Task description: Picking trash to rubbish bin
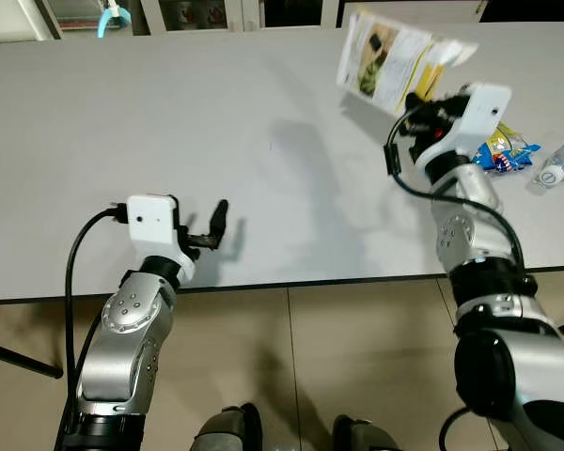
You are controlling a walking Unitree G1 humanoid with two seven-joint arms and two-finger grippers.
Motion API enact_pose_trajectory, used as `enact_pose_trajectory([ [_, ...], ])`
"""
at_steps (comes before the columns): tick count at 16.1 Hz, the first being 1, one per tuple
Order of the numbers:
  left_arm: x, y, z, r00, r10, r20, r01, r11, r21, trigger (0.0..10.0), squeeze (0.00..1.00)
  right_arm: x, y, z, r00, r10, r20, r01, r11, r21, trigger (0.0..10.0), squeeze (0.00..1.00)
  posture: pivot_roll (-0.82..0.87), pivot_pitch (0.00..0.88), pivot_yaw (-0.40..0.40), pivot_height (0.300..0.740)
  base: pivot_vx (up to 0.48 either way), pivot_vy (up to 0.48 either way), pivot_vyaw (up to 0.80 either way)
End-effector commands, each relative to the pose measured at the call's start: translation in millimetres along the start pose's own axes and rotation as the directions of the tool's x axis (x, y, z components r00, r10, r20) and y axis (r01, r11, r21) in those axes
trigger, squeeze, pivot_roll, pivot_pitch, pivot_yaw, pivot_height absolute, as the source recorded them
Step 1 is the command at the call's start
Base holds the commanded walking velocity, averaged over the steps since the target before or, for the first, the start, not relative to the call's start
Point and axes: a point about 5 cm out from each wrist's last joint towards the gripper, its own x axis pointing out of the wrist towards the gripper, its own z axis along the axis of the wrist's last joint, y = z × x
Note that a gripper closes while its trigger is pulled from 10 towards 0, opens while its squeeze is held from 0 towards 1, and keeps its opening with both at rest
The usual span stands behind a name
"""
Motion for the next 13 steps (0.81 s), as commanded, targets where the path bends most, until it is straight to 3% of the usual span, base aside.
enact_pose_trajectory([
  [1,-0.2,2.0,-2,1.000,0.020,-0.003,-0.020,1.000,0.007,10.0,0.00,0.7,2.7,5,1.000,0.011,0.013,-0.011,1.000,-0.014,10.0,0.00,-0.01,0.115,0.045,0.740,0.000,0.000,0.00],
  [13,1.9,-2.1,-4,1.000,0.020,0.023,-0.019,0.998,-0.065,10.0,0.00,-5.8,13.6,8,0.998,0.054,0.017,-0.054,0.998,-0.031,10.0,0.00,-0.04,0.117,0.047,0.740,0.000,-0.021,0.00],
])
